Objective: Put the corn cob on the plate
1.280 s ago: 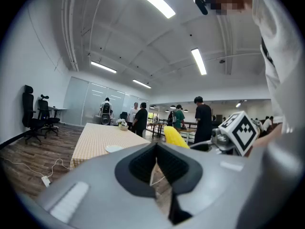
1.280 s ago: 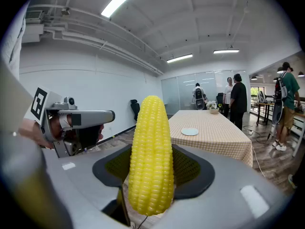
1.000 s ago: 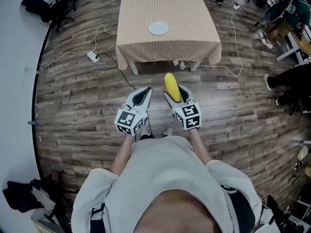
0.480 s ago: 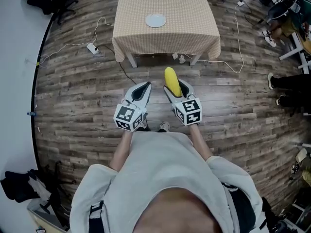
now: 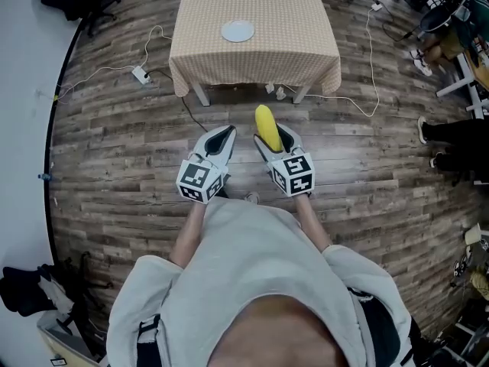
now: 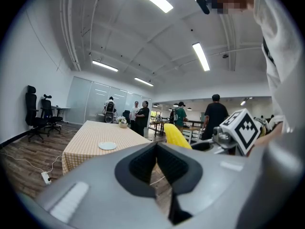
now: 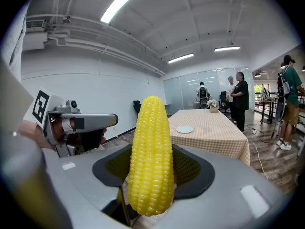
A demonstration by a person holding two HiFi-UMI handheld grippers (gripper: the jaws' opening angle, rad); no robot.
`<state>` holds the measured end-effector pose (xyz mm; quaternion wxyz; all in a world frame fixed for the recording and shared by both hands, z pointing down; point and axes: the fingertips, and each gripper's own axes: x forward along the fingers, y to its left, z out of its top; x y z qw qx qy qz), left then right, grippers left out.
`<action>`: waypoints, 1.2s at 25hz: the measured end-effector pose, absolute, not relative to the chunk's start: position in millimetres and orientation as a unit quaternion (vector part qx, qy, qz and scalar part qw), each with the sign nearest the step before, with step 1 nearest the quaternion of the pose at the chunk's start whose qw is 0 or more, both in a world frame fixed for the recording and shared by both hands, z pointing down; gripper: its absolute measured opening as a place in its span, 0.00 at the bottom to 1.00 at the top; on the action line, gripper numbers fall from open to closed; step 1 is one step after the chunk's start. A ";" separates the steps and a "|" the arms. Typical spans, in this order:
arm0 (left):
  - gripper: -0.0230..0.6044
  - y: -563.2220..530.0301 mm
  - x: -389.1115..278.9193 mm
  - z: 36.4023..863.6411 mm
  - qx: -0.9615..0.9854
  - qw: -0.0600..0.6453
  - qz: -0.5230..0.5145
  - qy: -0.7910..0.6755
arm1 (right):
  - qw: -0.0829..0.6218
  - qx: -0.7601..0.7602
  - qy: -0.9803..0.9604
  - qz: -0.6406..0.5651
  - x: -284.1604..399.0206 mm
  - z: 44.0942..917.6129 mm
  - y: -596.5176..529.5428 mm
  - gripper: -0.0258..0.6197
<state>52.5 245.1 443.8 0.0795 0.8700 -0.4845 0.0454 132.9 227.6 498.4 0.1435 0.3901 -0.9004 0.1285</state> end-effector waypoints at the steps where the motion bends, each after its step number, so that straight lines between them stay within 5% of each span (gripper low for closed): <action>1: 0.05 242.5 52.8 443.6 0.870 0.078 0.045 -0.485 | 0.144 0.391 -0.900 0.129 133.8 499.7 226.2 0.44; 30: 0.05 58.5 -11.5 480.1 0.885 0.111 0.037 -0.450 | 0.173 0.427 -0.876 0.144 76.1 532.7 52.0 0.44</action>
